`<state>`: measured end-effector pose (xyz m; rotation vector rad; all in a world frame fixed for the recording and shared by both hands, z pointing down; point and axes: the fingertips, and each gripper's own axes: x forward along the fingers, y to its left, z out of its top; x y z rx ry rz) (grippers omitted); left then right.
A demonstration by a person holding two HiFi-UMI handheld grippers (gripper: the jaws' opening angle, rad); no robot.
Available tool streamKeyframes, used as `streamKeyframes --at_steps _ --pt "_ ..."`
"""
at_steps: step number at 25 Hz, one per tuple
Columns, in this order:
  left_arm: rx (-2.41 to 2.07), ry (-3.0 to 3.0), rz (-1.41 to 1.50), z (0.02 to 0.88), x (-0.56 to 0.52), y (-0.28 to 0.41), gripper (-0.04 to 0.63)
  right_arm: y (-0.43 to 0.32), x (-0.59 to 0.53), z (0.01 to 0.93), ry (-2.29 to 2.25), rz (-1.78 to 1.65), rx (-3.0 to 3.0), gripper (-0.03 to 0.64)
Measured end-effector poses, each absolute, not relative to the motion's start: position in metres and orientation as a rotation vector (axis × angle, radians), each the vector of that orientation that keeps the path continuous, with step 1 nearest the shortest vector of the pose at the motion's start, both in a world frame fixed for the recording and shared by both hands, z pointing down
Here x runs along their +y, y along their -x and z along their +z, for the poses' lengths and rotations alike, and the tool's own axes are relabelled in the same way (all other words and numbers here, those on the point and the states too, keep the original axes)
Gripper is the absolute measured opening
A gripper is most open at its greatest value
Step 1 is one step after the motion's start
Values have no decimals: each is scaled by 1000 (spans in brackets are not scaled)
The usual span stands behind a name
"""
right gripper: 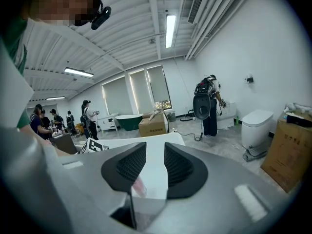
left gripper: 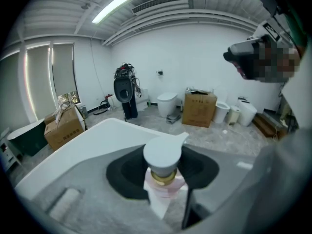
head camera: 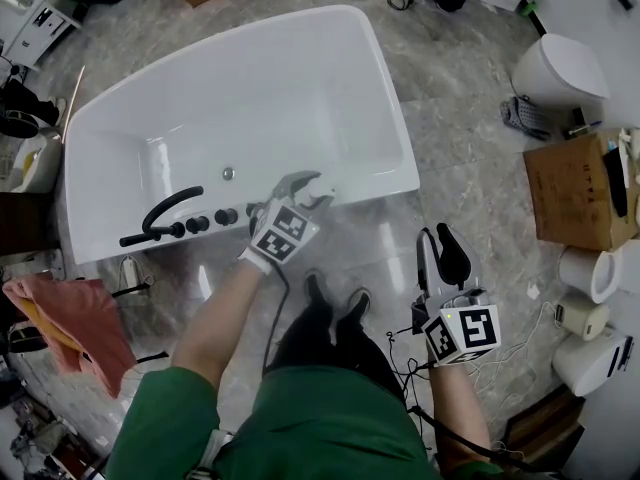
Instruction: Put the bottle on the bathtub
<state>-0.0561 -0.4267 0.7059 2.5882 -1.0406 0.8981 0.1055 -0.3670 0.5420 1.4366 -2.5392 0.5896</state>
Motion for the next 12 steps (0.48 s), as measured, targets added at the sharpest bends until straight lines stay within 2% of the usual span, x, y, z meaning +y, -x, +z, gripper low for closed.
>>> streamKeyframes --at_steps 12 --pt "-1046 -2582 960 723 -426 57 167 -109 -373 543 -1439 592 -2539 98"
